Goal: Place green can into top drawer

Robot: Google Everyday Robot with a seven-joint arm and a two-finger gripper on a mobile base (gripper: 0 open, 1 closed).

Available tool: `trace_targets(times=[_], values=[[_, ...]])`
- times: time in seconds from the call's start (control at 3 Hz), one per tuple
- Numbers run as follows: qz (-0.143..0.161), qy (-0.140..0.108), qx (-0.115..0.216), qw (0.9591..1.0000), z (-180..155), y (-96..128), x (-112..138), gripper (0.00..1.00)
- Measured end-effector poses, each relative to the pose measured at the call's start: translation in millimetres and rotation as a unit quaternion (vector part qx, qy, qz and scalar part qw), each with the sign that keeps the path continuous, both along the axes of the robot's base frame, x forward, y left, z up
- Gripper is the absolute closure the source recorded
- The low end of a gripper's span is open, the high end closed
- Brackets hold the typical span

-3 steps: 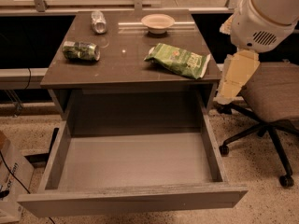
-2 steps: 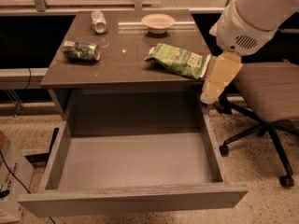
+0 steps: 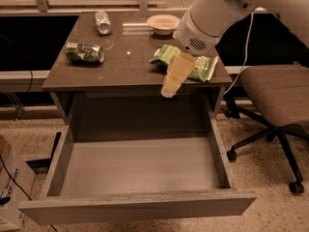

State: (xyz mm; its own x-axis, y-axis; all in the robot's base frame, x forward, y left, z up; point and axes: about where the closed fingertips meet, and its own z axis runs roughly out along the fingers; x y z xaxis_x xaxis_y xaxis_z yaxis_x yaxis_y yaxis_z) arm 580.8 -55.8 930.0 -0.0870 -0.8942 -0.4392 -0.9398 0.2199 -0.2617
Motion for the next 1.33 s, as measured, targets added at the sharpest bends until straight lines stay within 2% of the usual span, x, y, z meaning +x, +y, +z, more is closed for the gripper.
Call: trace_targets(times=[0.33, 0.67, 1.0, 1.33], values=[[0.022, 0.015, 0.047, 0.9986, -17, 54, 44, 0.0], [0.039, 0.021, 0.067, 0.9968, -23, 88, 72, 0.0], [0.057, 0.023, 0.081, 0.9948, -24, 120, 100, 0.0], [0.058, 0.019, 0.089, 0.9942, -20, 127, 107, 0.0]])
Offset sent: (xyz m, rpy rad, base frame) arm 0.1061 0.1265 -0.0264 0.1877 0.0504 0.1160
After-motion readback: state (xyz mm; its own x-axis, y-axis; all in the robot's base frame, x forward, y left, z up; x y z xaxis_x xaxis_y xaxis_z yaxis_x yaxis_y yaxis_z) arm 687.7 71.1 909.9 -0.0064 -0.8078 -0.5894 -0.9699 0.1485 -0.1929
